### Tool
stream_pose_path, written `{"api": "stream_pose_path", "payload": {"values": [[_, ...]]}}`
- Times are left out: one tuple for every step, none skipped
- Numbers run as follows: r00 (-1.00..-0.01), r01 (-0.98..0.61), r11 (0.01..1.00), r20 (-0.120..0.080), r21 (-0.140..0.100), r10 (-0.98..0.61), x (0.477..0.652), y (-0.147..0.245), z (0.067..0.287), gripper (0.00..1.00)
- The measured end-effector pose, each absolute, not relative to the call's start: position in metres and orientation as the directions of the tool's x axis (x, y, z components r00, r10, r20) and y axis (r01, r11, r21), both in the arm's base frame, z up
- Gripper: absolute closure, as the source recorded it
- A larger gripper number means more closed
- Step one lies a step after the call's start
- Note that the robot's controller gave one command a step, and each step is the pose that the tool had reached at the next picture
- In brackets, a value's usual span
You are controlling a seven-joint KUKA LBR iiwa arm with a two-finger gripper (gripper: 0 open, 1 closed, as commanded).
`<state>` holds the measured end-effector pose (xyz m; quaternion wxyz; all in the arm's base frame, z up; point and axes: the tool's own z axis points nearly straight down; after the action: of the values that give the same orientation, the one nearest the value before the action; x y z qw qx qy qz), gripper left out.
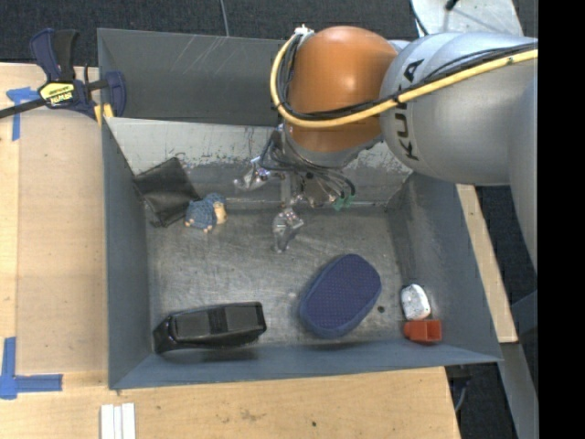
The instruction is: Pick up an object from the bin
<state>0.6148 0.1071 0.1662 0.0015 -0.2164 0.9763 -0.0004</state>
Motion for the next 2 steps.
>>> {"api": "stream_pose_path", "payload": {"values": [[-0.855, -0.519, 0.855, -0.005, 0.001, -0.519, 0.627, 0.173, 0.133, 0.00], [-0.837, -0.548, 0.837, -0.012, 0.001, -0.548, 0.625, 0.155, 0.072, 0.00]]}}
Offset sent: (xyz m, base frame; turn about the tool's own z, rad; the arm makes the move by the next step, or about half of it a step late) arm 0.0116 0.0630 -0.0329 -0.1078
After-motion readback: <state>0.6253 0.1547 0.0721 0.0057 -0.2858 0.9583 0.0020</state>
